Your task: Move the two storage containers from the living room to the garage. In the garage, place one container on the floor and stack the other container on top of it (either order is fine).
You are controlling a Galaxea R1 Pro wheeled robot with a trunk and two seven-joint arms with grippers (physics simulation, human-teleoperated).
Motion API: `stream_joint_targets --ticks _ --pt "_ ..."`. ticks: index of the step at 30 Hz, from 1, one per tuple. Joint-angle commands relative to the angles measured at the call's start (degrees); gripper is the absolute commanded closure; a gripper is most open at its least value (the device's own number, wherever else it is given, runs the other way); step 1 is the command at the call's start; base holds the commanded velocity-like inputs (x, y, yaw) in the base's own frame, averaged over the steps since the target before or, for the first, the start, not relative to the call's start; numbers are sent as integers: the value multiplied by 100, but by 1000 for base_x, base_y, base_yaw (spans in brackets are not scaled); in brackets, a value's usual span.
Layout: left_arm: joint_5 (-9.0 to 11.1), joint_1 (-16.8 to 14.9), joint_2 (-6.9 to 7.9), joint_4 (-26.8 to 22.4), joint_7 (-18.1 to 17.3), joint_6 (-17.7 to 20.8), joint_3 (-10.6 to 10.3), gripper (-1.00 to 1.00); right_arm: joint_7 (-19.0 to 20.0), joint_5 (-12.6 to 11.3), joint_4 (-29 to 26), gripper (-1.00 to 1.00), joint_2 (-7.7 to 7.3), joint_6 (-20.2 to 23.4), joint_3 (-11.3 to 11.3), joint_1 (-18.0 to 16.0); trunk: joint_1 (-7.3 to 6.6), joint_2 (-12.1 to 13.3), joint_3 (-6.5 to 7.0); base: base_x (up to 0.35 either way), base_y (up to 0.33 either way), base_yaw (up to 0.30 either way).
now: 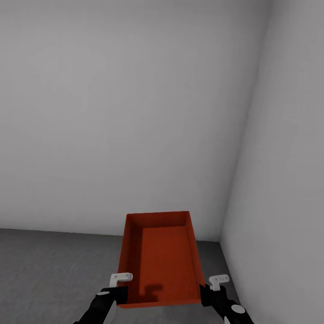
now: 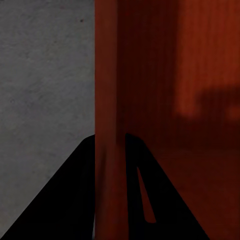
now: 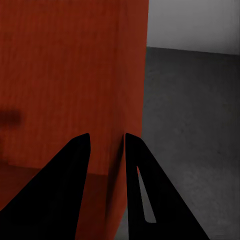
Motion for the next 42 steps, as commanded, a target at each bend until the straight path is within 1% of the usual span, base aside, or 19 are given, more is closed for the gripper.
stream_joint_targets --ticks 1,10,18,32,42 --pt "-113 -2 286 0 123 52 72 100 97 21 -22 100 -12 -68 88 2 2 -5 -2 0 0 -11" --pt "-113 -2 286 0 124 52 72 100 97 21 -22 100 -12 -68 88 2 2 -5 -2 0 0 -4" --pt "-113 -2 286 0 122 52 72 100 97 21 -22 100 -12 -68 88 2 2 -5 -2 0 0 -145" --pt "-113 -2 286 0 125 52 72 100 97 21 -22 100 -12 -68 88 2 2 -5 -2 0 0 -6" --pt "-113 -2 286 0 123 52 72 100 97 21 -22 100 -12 -68 97 2 2 -5 -8 0 0 -55"
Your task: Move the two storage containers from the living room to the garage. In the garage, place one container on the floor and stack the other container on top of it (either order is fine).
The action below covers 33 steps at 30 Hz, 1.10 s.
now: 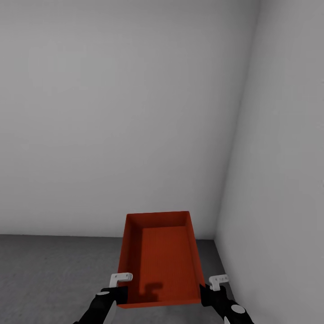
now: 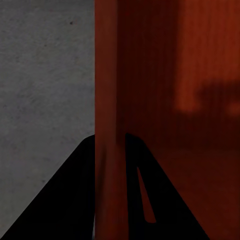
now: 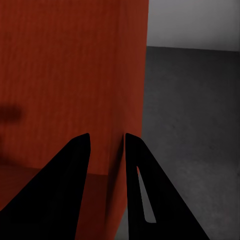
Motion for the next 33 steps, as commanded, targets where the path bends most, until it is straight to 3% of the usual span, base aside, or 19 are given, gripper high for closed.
stream_joint_targets --ticks 1,15,26,33 --pt "-113 -2 283 0 126 52 71 100 104 26 -22 100 -12 -68 80 2 2 -5 -2 0 0 0" --pt "-113 -2 285 0 125 52 71 100 104 19 -22 100 -12 -68 79 2 2 -5 -2 0 0 -4" --pt "-113 -2 283 0 127 45 71 100 104 24 -22 100 -12 -68 79 2 2 -5 -2 0 0 -121" --pt "-113 -3 289 0 129 52 71 100 104 28 -22 100 -12 -68 79 2 2 -5 -2 219 0 -4"
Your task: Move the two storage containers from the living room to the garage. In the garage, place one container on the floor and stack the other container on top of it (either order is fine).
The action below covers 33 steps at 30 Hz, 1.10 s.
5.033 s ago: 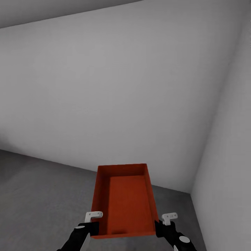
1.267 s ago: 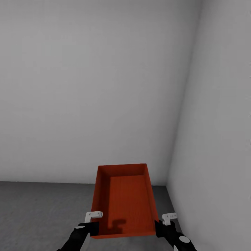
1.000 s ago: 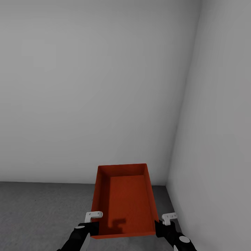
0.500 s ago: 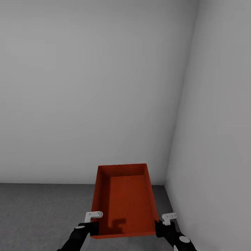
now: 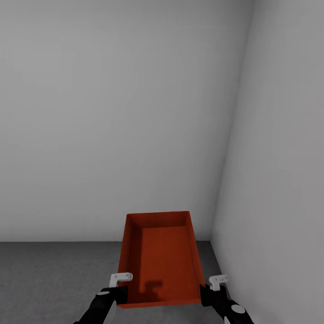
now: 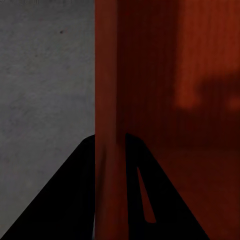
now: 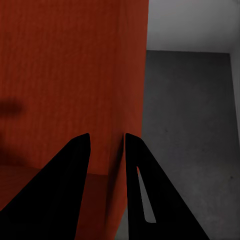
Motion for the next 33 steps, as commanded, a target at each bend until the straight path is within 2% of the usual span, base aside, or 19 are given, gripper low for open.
stream_joint_targets --ticks 1,26,33 --pt "-113 -1 292 0 126 52 73 100 97 22 -22 100 -12 -66 88 2 5 -4 -2 311 0 -1" --pt "-113 -1 287 0 123 53 73 100 97 14 -22 100 -12 -75 88 2 5 -4 -2 324 0 0" --pt "-113 -1 286 0 124 51 73 100 105 14 -22 100 -12 -74 92 2 5 -4 -2 66 0 0"
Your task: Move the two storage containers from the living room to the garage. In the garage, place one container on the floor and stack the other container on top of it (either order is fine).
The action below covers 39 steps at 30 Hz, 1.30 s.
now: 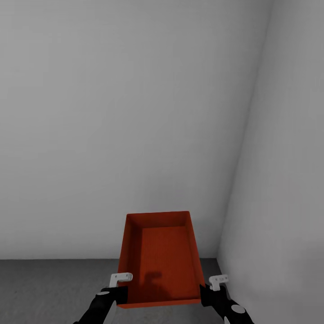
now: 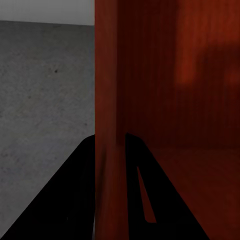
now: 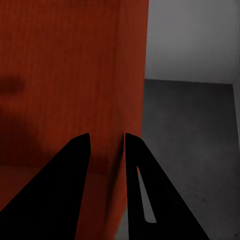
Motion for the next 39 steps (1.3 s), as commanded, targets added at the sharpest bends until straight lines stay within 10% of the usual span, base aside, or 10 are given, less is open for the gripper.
stream_joint_targets --ticks 1,17,39 --pt "-114 -2 285 0 124 50 72 100 110 14 -22 100 -13 -73 89 2 2 -5 -2 11 0 0" --pt "-114 -1 284 0 124 54 72 100 111 6 -22 100 -13 -67 83 2 2 -5 -2 1 0 0" --pt "-114 -1 284 0 123 54 70 100 110 14 -22 100 -13 -66 83 2 485 -887 -417 0 0 -3"
